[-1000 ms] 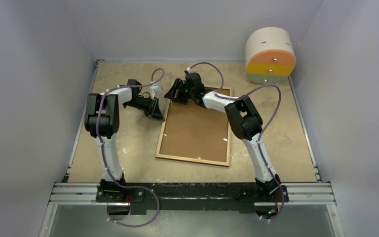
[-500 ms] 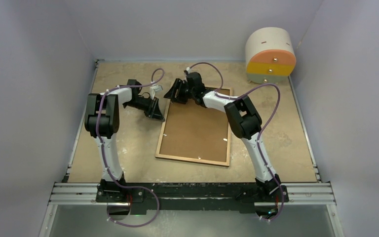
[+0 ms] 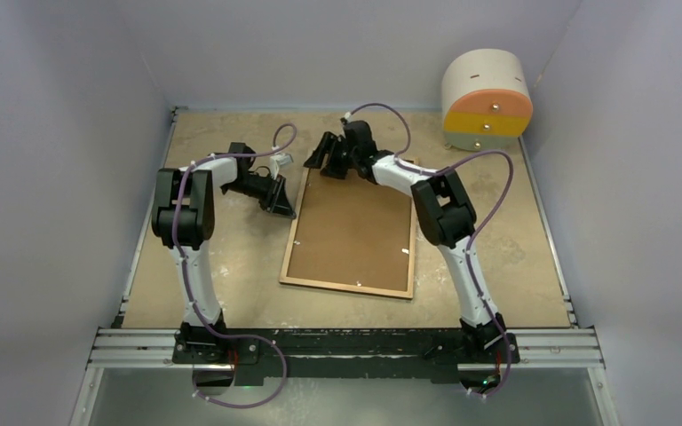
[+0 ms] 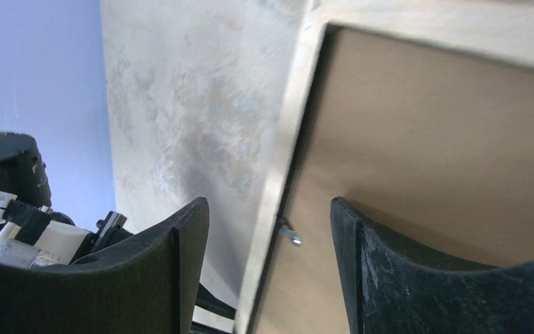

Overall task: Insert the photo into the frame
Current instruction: Install the photo frame at the center of the board.

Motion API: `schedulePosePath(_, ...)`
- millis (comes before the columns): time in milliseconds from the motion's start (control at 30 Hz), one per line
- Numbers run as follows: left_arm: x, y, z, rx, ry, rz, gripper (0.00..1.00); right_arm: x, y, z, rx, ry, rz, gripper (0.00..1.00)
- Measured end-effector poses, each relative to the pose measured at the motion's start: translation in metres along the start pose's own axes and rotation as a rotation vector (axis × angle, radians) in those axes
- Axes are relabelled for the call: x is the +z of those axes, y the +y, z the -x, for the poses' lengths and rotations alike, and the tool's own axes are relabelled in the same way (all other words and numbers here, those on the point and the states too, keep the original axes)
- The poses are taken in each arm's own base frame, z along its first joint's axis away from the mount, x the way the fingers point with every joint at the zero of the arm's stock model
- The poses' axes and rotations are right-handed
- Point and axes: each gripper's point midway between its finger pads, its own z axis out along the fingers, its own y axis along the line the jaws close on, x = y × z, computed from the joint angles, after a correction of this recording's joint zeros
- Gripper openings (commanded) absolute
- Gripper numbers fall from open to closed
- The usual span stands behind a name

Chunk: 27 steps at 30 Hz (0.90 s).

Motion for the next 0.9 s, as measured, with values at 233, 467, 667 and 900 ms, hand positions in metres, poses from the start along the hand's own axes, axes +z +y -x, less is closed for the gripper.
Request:
schedulePosePath(233,0.0,0.0,-0.001,0.012,0.002,0.0,0.18,-0.043,-0.051,0.055,0.038,-0.127,-0.13,0.66)
schedulePosePath(467,0.0,0.0,-0.001,0.014,0.002,-0.001,0.18,-0.063,-0.08,0.076,0.051,-0.191,-0.211,0.64)
schedulePosePath(667,0.0,0.0,-0.001,0.016,0.002,0.0,0.18,-0.058,-0.076,0.068,0.044,-0.173,-0.207,0.63)
schedulePosePath(900,0.0,-0.001,-0.001,0.016,0.002,0.0,0.18,-0.053,-0.078,0.064,0.05,-0.168,-0.207,0.61)
